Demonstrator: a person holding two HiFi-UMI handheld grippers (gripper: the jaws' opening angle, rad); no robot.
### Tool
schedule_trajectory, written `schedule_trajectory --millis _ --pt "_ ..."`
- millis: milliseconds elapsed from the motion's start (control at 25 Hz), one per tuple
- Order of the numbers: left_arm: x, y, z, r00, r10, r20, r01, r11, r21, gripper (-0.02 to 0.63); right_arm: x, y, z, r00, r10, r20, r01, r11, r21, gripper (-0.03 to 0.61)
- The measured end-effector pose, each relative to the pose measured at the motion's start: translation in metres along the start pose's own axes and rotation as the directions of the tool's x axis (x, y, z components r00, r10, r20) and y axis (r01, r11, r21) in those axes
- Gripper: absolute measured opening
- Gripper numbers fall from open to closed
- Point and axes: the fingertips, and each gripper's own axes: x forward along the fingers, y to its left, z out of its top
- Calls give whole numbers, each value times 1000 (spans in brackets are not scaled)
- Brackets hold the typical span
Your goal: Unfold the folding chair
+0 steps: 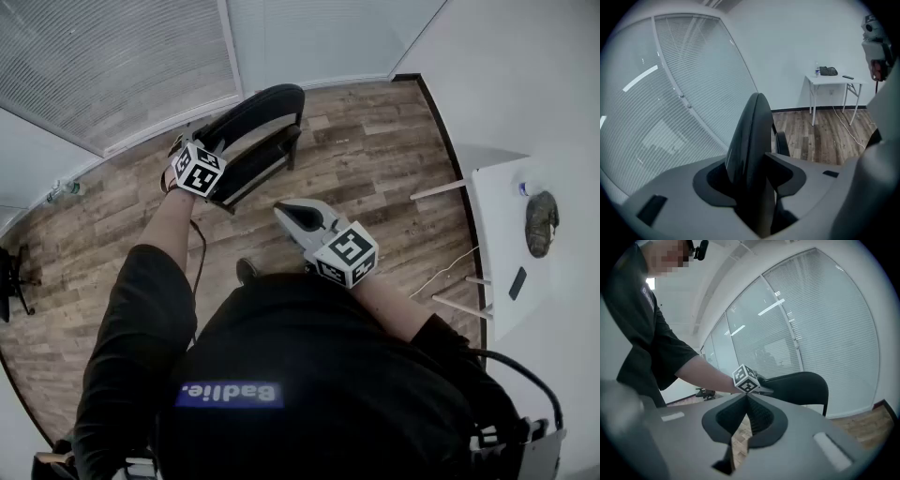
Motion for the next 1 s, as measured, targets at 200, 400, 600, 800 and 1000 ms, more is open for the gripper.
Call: schedule_trajectory --millis 200,400,600,800,1000 --pt "-1 1 2 1000 0 1 0 1000 0 179 2 -1 1 1000 3 -4 -3 1000 0 2" --pt "-1 2 0 1000 0 2 0 1000 1 179 5 -1 -1 1000 4 -3 -4 1000 9 2" --pt "-1 0 1 1000 -1 2 1 1000 1 179 5 -8 -7 1000 -10 -1 10 999 45 2" --pt "-2 -1 1 1000 0 0 0 1000 1 179 7 -17 -17 1000 -24 -12 25 997 76 2" --pt "0 -2 2 1000 1 1 -1 1000 2 179 14 -37 -39 998 -47 -44 53 991 126 2"
